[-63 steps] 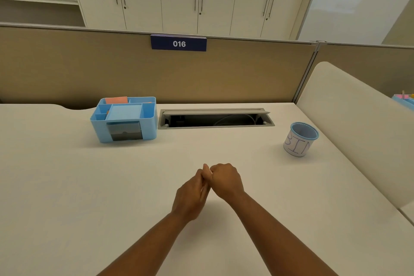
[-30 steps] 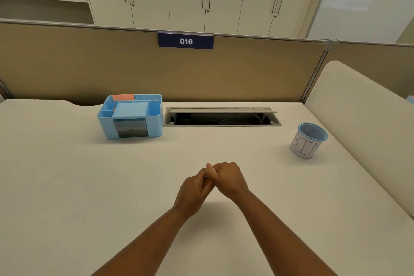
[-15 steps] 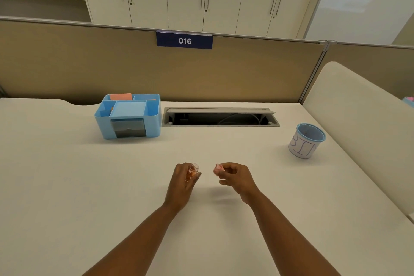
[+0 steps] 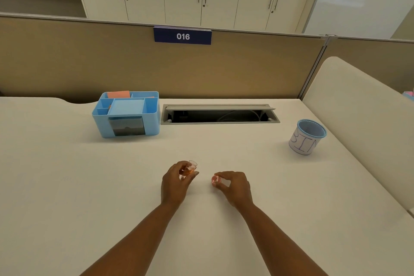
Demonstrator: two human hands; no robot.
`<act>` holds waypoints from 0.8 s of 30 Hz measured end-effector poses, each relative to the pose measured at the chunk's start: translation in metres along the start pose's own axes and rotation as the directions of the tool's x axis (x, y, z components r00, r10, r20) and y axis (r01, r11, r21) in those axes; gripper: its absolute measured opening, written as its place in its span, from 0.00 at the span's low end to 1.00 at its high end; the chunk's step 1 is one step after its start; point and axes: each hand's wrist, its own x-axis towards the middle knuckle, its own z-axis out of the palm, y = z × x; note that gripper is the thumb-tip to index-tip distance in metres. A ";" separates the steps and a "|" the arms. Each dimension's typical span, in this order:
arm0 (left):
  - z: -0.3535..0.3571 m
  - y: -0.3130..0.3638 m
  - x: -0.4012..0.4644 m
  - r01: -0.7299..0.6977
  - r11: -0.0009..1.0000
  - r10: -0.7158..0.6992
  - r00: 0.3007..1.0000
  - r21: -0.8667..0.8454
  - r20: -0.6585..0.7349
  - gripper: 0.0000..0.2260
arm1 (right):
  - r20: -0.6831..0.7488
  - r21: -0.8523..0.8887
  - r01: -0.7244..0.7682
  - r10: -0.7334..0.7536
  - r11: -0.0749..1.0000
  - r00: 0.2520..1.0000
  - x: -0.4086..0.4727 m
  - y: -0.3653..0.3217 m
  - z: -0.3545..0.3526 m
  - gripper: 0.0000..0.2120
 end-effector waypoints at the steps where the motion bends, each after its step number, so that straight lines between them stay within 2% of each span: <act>1: 0.000 0.001 0.000 0.001 1.000 -0.001 1.000 -0.001 -0.003 0.11 | 0.010 -0.084 -0.014 0.015 0.996 1.000 0.000 0.003 0.000 0.13; 3: -0.001 0.003 0.001 -0.009 1.000 0.009 1.000 0.004 -0.011 0.11 | 0.032 -0.177 -0.046 0.053 0.983 0.998 -0.001 0.005 0.000 0.14; 9: 0.001 0.010 0.001 -0.028 0.998 0.029 1.000 -0.050 0.011 0.10 | 0.077 -0.166 -0.100 0.114 0.981 0.991 -0.003 0.003 -0.003 0.21; 11: 0.002 0.016 0.001 0.003 0.995 -0.002 1.000 -0.104 0.013 0.10 | 0.004 -0.035 -0.126 0.126 0.991 0.992 -0.004 0.000 -0.006 0.23; 14: 0.006 0.026 0.001 0.050 0.983 -0.047 0.999 -0.175 0.020 0.10 | -0.208 0.234 -0.129 0.180 0.964 0.961 -0.011 -0.008 -0.012 0.16; 15: 0.008 0.031 0.001 0.056 0.981 -0.051 0.998 -0.184 0.030 0.11 | -0.227 0.323 -0.147 0.228 0.935 0.947 -0.013 -0.014 -0.014 0.14; 17: 0.015 0.043 -0.002 0.063 0.976 -0.052 0.997 -0.207 0.058 0.12 | -0.172 0.521 -0.203 0.335 0.829 0.926 -0.017 -0.022 -0.017 0.12; 19: 0.025 0.056 -0.006 0.073 0.965 -0.052 0.995 -0.251 0.090 0.12 | -0.032 0.689 -0.266 0.396 0.674 0.918 -0.020 -0.030 -0.022 0.14; 22: 0.042 0.077 -0.012 0.076 0.950 -0.033 0.989 -0.302 0.143 0.11 | 0.201 0.861 -0.321 0.315 0.395 0.928 -0.028 -0.034 -0.037 0.13; 24: 0.055 0.087 -0.015 0.078 0.946 -0.025 0.985 -0.316 0.171 0.11 | 0.238 0.912 -0.299 0.231 0.282 0.944 -0.030 -0.030 -0.050 0.12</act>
